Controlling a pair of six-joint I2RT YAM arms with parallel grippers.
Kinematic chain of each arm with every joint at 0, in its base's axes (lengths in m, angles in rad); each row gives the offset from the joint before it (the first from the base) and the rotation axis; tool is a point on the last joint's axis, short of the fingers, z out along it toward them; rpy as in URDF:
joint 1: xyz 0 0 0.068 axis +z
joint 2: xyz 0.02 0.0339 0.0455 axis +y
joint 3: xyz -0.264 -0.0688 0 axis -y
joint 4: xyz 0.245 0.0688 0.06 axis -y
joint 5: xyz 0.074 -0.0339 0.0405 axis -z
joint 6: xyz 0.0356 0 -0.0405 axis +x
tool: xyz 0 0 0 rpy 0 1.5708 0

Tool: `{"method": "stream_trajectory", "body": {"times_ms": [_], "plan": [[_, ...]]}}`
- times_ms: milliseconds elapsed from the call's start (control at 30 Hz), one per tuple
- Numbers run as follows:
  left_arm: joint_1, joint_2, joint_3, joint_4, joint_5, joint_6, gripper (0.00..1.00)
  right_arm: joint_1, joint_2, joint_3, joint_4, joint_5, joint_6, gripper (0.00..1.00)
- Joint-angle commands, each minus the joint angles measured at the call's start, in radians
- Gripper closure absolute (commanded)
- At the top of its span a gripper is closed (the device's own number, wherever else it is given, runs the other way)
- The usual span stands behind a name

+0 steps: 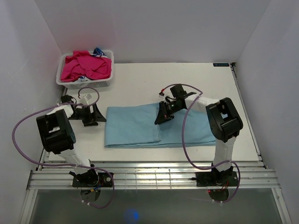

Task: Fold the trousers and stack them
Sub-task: Fold the trousers

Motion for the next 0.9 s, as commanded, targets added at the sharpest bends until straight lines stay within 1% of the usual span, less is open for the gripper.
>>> {"method": "stream_trajectory", "body": {"times_ms": [0,67,167,267,300,400,467,633,733,767,833,867], "plan": [[0.002,0.006,-0.019,-0.061,0.053,0.08,0.13,0.0,-0.095,0.017,-0.06,-0.037,-0.018,0.92],[0.002,0.014,-0.014,-0.078,0.063,0.094,0.14,0.0,-0.117,-0.016,-0.06,-0.035,-0.018,0.92],[0.001,0.031,-0.006,-0.095,0.065,0.113,0.15,-0.005,-0.128,-0.06,-0.066,0.017,-0.051,0.92],[0.001,0.039,-0.011,-0.094,0.072,0.115,0.15,-0.014,-0.062,-0.027,-0.107,0.061,-0.099,0.92],[-0.003,0.042,-0.011,-0.097,0.074,0.114,0.16,-0.014,-0.009,-0.008,-0.136,0.073,-0.126,0.92],[-0.006,0.048,-0.008,-0.091,0.089,0.107,0.16,-0.014,0.083,0.053,-0.152,0.064,-0.16,0.92],[-0.009,0.049,-0.008,-0.091,0.102,0.106,0.17,-0.013,0.111,0.07,-0.138,0.081,-0.163,0.92],[-0.024,0.068,0.001,-0.106,0.134,0.124,0.18,-0.013,0.122,0.073,-0.138,0.119,-0.186,0.92],[-0.027,0.091,0.007,-0.109,0.155,0.123,0.2,-0.013,0.108,0.061,-0.14,0.132,-0.196,0.82],[-0.032,0.098,0.013,-0.111,0.157,0.121,0.24,-0.013,0.102,0.061,-0.144,0.139,-0.2,0.75],[-0.044,0.124,0.018,-0.114,0.164,0.117,0.28,-0.013,0.099,0.067,-0.152,0.146,-0.208,0.69],[-0.049,0.137,0.021,-0.115,0.168,0.114,0.33,-0.013,0.101,0.076,-0.181,0.149,-0.228,0.55]]}}
